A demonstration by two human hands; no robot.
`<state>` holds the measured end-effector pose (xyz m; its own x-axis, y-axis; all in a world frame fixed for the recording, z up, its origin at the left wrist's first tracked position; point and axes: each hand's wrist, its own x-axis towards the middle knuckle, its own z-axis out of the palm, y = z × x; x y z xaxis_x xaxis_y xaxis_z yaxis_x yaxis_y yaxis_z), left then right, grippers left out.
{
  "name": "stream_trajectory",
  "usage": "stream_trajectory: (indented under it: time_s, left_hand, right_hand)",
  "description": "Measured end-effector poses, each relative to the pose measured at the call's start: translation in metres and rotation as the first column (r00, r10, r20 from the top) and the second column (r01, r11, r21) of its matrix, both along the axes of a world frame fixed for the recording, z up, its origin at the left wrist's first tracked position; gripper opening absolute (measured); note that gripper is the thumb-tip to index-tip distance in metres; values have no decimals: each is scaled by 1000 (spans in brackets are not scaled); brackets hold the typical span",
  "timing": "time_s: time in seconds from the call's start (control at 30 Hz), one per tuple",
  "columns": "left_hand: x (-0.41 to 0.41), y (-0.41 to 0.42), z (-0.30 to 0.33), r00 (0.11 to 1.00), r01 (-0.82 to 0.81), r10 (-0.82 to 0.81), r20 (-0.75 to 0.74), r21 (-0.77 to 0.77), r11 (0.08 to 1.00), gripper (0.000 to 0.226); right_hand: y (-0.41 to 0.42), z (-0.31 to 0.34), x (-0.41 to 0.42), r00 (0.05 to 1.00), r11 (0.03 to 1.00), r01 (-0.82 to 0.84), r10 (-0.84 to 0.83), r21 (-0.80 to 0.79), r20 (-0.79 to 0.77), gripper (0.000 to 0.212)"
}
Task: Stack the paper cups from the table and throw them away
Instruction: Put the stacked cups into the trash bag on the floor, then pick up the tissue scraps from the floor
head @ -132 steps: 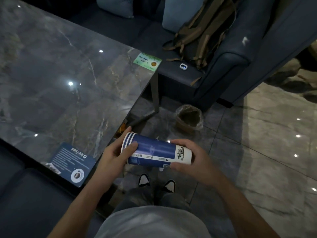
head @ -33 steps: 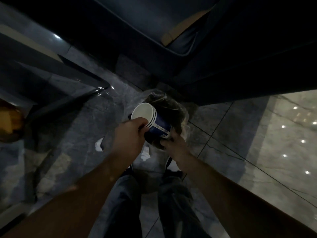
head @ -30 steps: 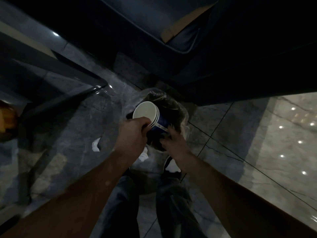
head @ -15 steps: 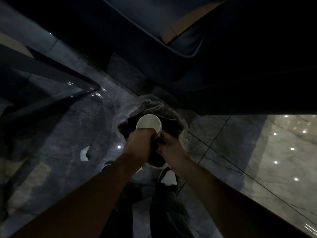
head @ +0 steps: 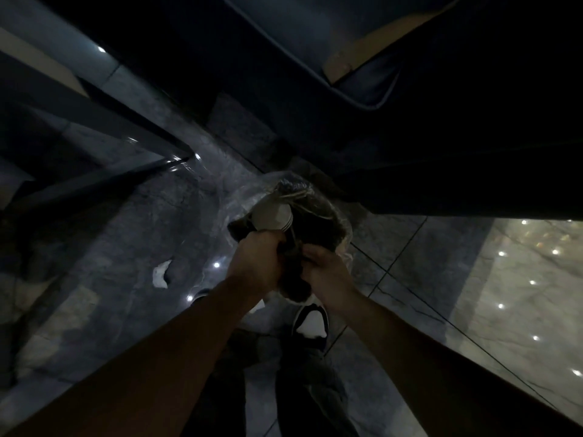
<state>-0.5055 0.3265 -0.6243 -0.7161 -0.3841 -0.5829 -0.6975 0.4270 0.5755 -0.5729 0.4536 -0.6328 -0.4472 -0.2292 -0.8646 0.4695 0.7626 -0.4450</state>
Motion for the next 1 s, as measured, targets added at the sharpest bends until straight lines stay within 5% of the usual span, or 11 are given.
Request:
stream_trajectory:
  time_s: [0.1, 0.23, 0.33, 0.67, 0.8, 1.0]
  left_hand:
    - [19, -6, 19, 997, -23, 23, -68, 8, 1000, 11]
    - [47, -17, 48, 998, -59, 59, -16, -25, 998, 9]
    - [68, -28, 73, 995, -97, 97, -8, -48, 994, 9]
    - [150, -36, 130, 977, -188, 199, 80, -124, 974, 7]
    - [199, -12, 135, 966, -251, 259, 9, -210, 945, 18]
    - [271, 40, 133, 902, -384, 412, 125, -202, 901, 6]
  right_hand:
    - [0, 19, 3, 999, 999, 19, -18, 26, -49, 23]
    - [-3, 57, 10, 921, 977, -199, 212, 71, -327, 10]
    - [-7, 76, 20, 881, 976, -209, 213, 56, -422, 10]
    - [-9, 136, 69, 841, 954, -299, 266, 6, -471, 11]
    - [9, 139, 92, 818, 922, -386, 325, -34, -475, 4]
    - [45, 128, 125, 751, 856, -516, 467, 25, -466, 9]
